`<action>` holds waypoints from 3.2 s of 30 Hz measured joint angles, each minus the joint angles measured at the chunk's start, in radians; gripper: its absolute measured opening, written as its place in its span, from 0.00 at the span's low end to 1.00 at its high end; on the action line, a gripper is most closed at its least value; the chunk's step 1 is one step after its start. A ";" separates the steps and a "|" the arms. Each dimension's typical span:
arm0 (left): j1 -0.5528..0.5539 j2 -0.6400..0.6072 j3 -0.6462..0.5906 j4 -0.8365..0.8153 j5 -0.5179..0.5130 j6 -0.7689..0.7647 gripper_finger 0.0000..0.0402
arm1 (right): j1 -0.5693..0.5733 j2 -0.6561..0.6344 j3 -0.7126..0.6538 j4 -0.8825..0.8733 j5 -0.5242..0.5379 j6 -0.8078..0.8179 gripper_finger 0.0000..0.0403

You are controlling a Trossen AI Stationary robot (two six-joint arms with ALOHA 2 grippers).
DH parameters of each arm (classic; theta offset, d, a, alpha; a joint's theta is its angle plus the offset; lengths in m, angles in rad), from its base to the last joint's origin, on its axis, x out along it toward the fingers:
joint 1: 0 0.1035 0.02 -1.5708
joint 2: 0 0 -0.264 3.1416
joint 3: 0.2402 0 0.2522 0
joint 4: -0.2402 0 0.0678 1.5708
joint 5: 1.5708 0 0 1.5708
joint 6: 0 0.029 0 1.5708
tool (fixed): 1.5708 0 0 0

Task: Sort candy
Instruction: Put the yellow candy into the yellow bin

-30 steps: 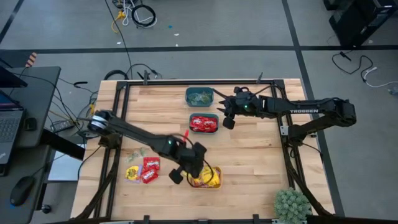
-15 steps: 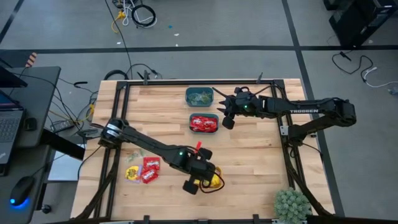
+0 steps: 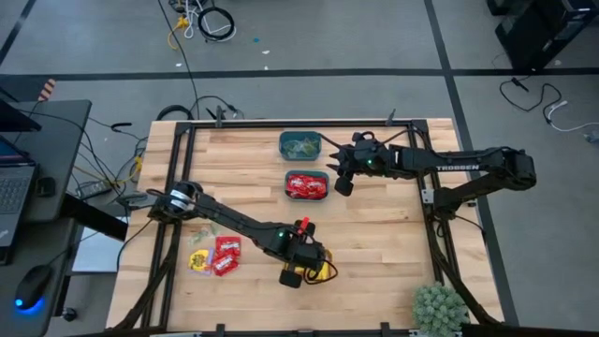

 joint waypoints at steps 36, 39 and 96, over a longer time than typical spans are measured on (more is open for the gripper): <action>-0.166 -0.411 -0.455 -0.123 0.069 -0.517 0.00 | 0.145 0.000 -0.341 0.510 -0.072 0.026 0.00; -0.196 -0.533 -0.597 -0.116 0.091 -0.704 0.00 | 0.196 0.000 -0.356 0.547 -0.015 0.046 0.00; -0.429 -0.561 -0.808 -0.257 0.185 -1.144 0.02 | 0.302 0.000 -0.356 0.582 0.030 0.076 0.00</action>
